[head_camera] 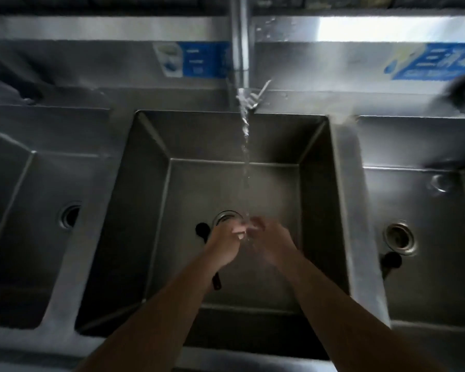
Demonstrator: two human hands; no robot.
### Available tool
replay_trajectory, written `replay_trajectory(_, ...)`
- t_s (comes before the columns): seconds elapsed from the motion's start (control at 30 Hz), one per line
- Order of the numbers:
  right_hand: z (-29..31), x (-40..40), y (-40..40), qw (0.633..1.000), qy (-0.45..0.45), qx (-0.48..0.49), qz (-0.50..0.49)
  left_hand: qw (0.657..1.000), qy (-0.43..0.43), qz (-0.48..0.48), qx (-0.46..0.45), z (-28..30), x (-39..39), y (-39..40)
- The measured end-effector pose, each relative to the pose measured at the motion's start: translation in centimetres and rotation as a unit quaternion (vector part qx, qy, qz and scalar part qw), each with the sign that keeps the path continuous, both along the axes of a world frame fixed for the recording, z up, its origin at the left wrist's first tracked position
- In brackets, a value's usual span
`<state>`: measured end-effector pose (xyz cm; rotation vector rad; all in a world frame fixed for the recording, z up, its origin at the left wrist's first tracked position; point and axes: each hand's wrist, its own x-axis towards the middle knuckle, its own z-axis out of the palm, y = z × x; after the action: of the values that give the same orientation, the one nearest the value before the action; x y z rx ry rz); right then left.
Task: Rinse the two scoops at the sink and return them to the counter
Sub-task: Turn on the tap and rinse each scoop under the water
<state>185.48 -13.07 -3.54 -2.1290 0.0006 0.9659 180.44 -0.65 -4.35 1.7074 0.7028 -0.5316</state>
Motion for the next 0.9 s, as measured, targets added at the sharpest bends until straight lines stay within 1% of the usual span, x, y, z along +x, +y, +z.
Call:
replay_trajectory(0.1, -5.2, -1.7, 4.3, 0.998, 0.048, -0.028, 0.04, 0.997, 0.05, 0.04, 0.031, -4.9, -2.2, 3.4)
replay_trajectory(0.17, -8.5, -2.3, 6.5, 0.996, 0.072, -0.038, 0.022, 0.991, 0.087, 0.061, 0.078, -8.0, -3.4, 5.4)
replay_trajectory(0.27, -13.4, -2.9, 9.2, 0.995, 0.066, -0.067, 0.034, 0.975, 0.144, 0.13, 0.104, -12.1, -4.5, 7.9)
replay_trajectory(0.37, -16.7, -3.8, 11.1, 0.992, 0.06, -0.091, 0.069, 0.966, 0.202, 0.115, 0.11, -16.0, -4.5, 8.9)
replay_trajectory(0.43, -18.1, -4.4, 11.8, 0.99, 0.041, -0.103, 0.093, 0.965, 0.2, 0.125, 0.116, -17.8, -4.4, 9.1)
replay_trajectory(0.5, -19.2, -4.8, 12.1, 0.987, 0.016, -0.12, 0.107, 0.967, 0.181, 0.127, 0.123, -19.0, -4.5, 9.1)
replay_trajectory(0.6, -19.7, -4.9, 12.3, 0.986, -0.004, -0.124, 0.111, 0.974, 0.157, 0.101, 0.126, -19.7, -4.4, 8.7)
replay_trajectory(0.7, -18.9, -4.8, 11.7, 0.991, 0.014, -0.09, 0.093, 0.979, 0.141, 0.099, 0.105, -19.1, -4.3, 8.7)
replay_trajectory(0.83, -15.3, -4.3, 9.8, 0.995, 0.096, 0.027, -0.001, 0.989, 0.102, 0.1, 0.036, -16.2, -3.7, 8.1)
replay_trajectory(0.87, -13.9, -4.3, 9.2, 0.989, 0.128, 0.064, -0.041, 0.991, 0.089, 0.103, 0.018, -15.1, -3.5, 7.7)
replay_trajectory(0.9, -12.6, -4.2, 8.7, 0.975, 0.166, 0.107, -0.098, 0.991, 0.077, 0.111, -0.001, -14.0, -3.3, 7.2)
